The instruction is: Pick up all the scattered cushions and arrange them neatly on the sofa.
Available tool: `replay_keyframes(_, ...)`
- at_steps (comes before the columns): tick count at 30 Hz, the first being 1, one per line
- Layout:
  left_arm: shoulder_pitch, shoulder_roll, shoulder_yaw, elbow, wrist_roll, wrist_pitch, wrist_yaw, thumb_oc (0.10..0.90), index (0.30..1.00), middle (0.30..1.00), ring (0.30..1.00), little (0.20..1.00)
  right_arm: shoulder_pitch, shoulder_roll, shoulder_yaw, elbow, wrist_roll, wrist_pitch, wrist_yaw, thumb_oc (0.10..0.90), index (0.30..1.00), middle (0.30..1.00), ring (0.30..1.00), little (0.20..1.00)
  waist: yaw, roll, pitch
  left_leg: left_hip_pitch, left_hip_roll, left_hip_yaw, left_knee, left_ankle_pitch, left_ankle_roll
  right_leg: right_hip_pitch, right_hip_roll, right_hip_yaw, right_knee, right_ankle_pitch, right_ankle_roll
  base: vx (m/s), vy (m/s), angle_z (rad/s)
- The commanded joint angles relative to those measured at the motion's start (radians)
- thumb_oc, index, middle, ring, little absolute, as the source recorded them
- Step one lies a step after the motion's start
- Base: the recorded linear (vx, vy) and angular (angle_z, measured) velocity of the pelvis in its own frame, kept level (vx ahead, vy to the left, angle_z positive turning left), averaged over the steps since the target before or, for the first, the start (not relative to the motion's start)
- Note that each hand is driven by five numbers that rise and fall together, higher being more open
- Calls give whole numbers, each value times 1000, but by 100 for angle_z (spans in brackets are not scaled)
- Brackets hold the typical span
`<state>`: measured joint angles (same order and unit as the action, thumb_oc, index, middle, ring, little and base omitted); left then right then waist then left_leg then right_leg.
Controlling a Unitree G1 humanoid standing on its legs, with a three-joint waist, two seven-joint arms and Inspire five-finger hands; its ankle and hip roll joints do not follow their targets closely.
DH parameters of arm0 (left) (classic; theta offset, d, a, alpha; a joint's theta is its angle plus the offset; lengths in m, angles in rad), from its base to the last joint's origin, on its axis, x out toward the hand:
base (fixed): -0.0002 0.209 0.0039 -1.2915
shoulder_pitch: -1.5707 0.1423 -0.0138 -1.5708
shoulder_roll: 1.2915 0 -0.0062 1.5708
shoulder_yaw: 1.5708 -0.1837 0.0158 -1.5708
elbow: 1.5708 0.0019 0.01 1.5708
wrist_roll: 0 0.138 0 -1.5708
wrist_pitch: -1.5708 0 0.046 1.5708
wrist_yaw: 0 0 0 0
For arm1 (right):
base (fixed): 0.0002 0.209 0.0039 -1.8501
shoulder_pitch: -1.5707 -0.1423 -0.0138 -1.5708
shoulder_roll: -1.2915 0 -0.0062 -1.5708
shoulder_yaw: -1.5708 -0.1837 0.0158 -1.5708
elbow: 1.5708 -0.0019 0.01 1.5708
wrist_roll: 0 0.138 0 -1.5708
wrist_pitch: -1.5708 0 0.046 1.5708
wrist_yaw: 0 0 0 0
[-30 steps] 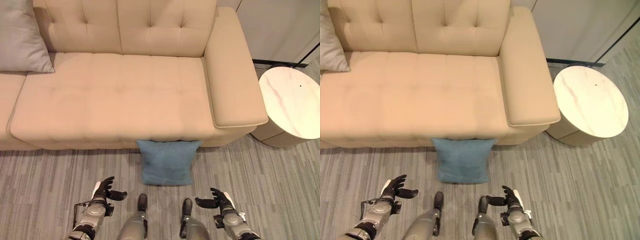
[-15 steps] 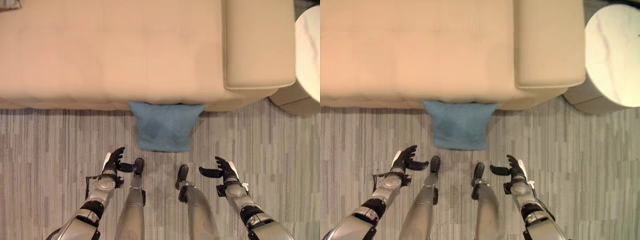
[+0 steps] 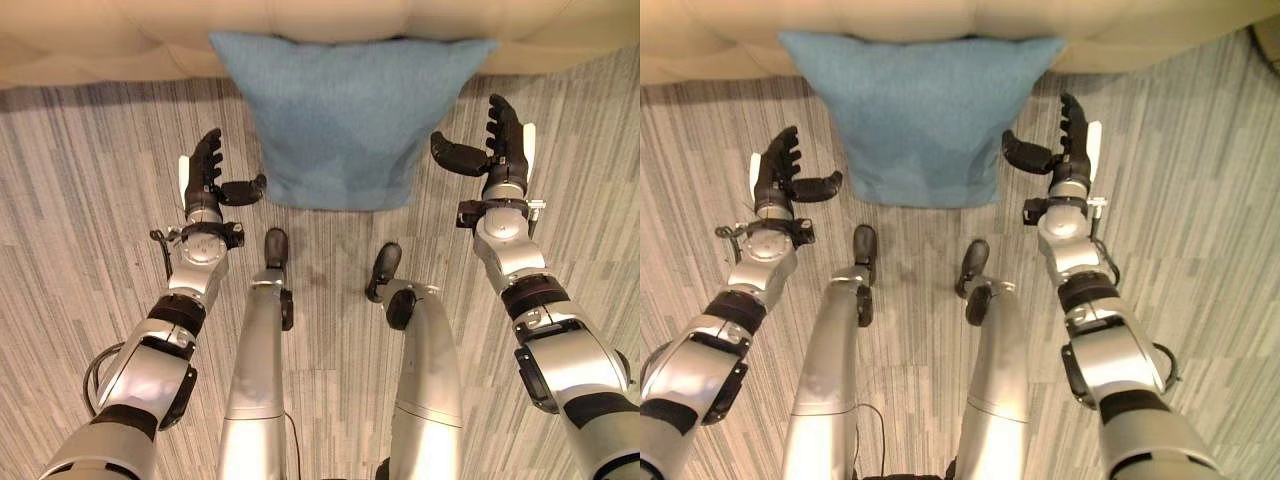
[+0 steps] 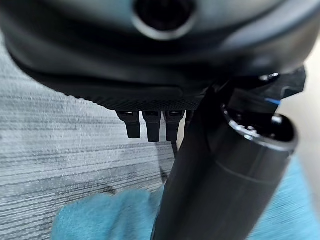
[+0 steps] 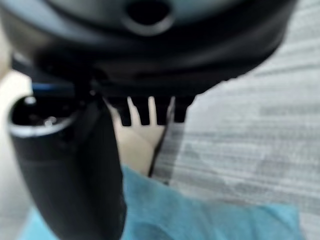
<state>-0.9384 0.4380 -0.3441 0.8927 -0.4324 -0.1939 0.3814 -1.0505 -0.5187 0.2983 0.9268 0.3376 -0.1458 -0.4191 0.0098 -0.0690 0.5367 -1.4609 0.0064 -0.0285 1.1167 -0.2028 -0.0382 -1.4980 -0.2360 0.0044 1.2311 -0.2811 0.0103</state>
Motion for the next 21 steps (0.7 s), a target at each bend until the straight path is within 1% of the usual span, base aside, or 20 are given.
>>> replay_keyframes(1, 90, -22, 24, -19, -31, -51, 48, 800, 900, 900, 900, 900, 97, 29, 27, -55, 33, -58, -49, 800, 900, 900, 900, 900, -13, 10, -165, 66, -14, -34, -118, -44, 15, 111, 11, 26, -226, 58, 58, 83, 14, -8)
replay_keyframes(5, 30, -50, -13, -49, -43, -57, 55, 800, 900, 900, 900, 900, 24, 60, 78, -60, 35, -54, -43, 800, 900, 900, 900, 900, -13, 11, -170, -3, -17, -36, -76, -49, 15, 39, 12, 35, -180, 54, 56, 20, -5, -2)
replay_keyframes(7, 8, -63, -26, -52, -43, -56, 56, 800, 900, 900, 900, 900, 7, 75, 91, -60, 37, -56, -39, 800, 900, 900, 900, 900, -13, 10, -174, -16, -19, -35, -69, -50, 15, 26, 11, 35, -173, 55, 57, 0, 0, 0)
replay_keyframes(9, -43, -97, -57, -72, -58, -66, 57, 800, 900, 900, 900, 900, -51, 118, 131, -69, 69, -65, -23, 800, 900, 900, 900, 900, -13, 14, -180, -37, -19, -35, -68, -42, 13, 5, 9, 37, -171, 61, 61, 15, 2, 5)
replay_keyframes(10, -59, -106, -68, -81, -59, -70, 59, 780, 869, 869, 869, 869, -69, 132, 142, -72, 90, -71, -10, 767, 851, 851, 851, 851, -12, 14, -184, -42, -20, -32, -70, -37, 12, 0, 10, 36, -169, 65, 61, 0, 0, 0)
replay_keyframes(11, -69, -117, -74, -93, -57, -72, 57, 522, 484, 484, 484, 484, -76, 145, 151, -77, 105, -78, 0, 560, 540, 540, 540, 540, -13, 15, -189, -44, -21, -32, -75, -34, 11, -3, 12, 39, -172, 69, 61, 5, -20, -5)
replay_keyframes(12, -74, -126, -79, -104, -55, -75, 58, 400, 300, 300, 300, 300, -80, 152, 153, -96, 114, -85, 4, 400, 300, 300, 300, 300, -14, 16, -194, -43, -22, -33, -81, -30, 6, -5, 11, 37, -175, 68, 61, -1, -29, -3)
replay_keyframes(14, -68, -141, -78, -150, -50, -82, 50, 400, 300, 300, 300, 300, -63, 174, 155, -142, 129, -108, 33, 400, 300, 300, 300, 300, -18, 15, -214, -32, -24, -30, -105, -18, -2, 3, 15, 33, -192, 75, 60, -3, -22, 5)
replay_keyframes(15, -66, -141, -78, -151, -50, -82, 51, 400, 300, 300, 300, 300, -62, 174, 155, -142, 129, -108, 33, 400, 300, 300, 300, 300, -19, 15, -216, -31, -24, -30, -107, -18, -2, 3, 15, 33, -193, 75, 60, -5, -18, 11)
replay_keyframes(17, -37, -128, -61, -197, -32, -82, 39, 400, 300, 300, 300, 300, -3, 173, 132, -221, 105, -132, 58, 400, 300, 300, 300, 300, -24, 13, -249, 6, -22, -31, -171, 2, -14, 42, 22, 16, -249, 88, 61, -30, -39, 8)
replay_keyframes(19, -7, -124, -38, -228, -28, -87, 35, 400, 300, 300, 300, 300, 42, 170, 109, -264, 87, -141, 69, 400, 300, 300, 300, 300, -29, 15, -263, 49, -16, -37, -225, 12, -17, 83, 28, 4, -293, 97, 68, -65, -35, 1)
replay_keyframes(20, 27, -118, -13, -267, -20, -92, 35, 400, 300, 300, 300, 300, 82, 164, 89, -306, 61, -146, 68, 400, 300, 300, 300, 300, -28, 16, -270, 103, -9, -43, -285, 27, -23, 137, 35, -12, -340, 106, 75, -123, -70, -4)
replay_keyframes(21, 77, -117, 14, -314, -9, -95, 34, 400, 300, 300, 300, 300, 141, 156, 61, -368, 32, -151, 75, 400, 300, 300, 300, 300, -31, 20, -263, 183, 1, -51, -365, 47, -32, 221, 39, -29, -410, 118, 79, -241, -160, 0)
